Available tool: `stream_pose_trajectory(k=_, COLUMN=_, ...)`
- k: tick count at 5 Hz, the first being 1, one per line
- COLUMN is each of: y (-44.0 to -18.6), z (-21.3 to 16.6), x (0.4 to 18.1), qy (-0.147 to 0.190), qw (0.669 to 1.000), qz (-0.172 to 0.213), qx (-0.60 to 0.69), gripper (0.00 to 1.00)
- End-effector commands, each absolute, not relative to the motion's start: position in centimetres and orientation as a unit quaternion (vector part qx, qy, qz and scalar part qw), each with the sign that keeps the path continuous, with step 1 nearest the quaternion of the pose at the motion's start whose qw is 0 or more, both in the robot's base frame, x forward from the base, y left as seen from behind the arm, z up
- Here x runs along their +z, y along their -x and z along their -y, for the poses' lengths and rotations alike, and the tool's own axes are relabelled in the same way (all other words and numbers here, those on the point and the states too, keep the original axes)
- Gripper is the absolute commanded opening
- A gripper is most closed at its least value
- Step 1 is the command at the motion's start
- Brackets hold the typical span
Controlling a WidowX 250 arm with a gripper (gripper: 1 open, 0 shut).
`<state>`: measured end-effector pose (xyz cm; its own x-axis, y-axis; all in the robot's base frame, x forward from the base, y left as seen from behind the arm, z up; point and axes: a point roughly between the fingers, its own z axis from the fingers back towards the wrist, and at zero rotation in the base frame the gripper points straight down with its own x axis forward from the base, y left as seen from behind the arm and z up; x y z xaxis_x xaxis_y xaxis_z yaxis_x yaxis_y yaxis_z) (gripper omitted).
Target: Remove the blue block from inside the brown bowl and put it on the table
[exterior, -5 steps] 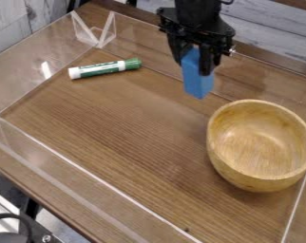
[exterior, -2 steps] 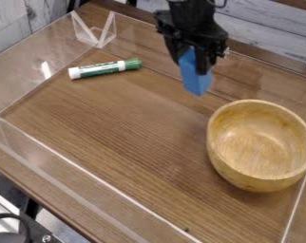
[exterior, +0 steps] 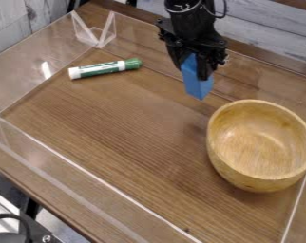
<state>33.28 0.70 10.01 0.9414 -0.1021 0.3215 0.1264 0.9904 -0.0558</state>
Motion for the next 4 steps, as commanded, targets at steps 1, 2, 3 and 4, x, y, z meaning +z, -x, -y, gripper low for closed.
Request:
stream_pose_trajectory(k=1, y=-34.2, z=-2.0, x=11.2, qy=0.031, qw=0.981, qz=0.186, qx=-0.054, gripper=0.0)
stream_pose_trajectory(k=2, y=-34.7, z=-3.0, x=11.0, qy=0.028, qw=0.98, qz=0.189, qx=-0.053, gripper=0.0)
stream_pose_trajectory(k=3, y=-35.1, z=-3.6, x=10.8, qy=0.028, qw=0.98, qz=0.191, qx=-0.051, gripper=0.0)
stream_pose_trajectory(k=4, y=-35.4, z=-4.0, x=10.6, qy=0.029, qw=0.979, qz=0.193, qx=-0.051, gripper=0.0)
